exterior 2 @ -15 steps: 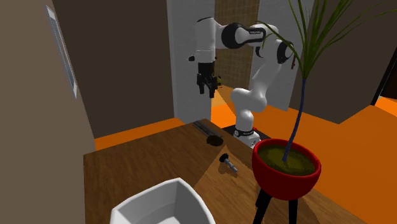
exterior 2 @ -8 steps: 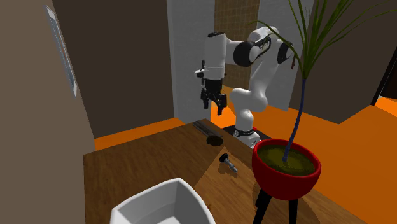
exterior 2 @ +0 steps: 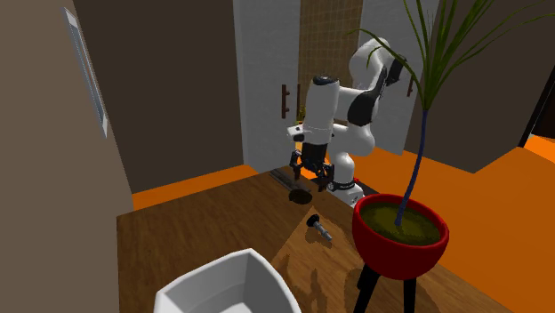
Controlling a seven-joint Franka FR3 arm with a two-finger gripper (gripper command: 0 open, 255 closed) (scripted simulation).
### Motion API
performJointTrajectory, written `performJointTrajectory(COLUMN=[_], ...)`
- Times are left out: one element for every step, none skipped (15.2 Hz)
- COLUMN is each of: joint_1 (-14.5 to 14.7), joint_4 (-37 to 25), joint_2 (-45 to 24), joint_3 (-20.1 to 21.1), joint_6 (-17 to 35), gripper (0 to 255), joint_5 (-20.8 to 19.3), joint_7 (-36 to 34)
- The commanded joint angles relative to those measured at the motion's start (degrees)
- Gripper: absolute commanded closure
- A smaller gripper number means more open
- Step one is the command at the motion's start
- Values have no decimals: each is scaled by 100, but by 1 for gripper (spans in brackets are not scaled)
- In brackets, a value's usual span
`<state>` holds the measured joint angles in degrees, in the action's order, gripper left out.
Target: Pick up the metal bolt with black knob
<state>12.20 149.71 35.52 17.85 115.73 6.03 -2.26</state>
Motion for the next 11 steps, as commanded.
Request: performJointTrajectory(joint_1=[124,172,214,249,263,255,246,236,225,213,200], joint_4=[152,198,239,274,290,335,379,421,462,502,540], joint_2=[-213,-342,-480,-625,-700,-750,-803,-857,-913,-972,-1033], joint_3=[256,384,514,647,716,737,759,781,803,827,850], joint_6=[385,561,739,916,1006,1099,1193,1288,1384,1480,1577], gripper=[0,0,0,0,0,0,0,0,0,0,0], joint_5=[-21,-48,-85,-131,-158,-164,-172,-181,-192,-205,-219], joint_7=[-54,-89,-130,-178,-205,-224,-243,-264,-285,-308,-332])
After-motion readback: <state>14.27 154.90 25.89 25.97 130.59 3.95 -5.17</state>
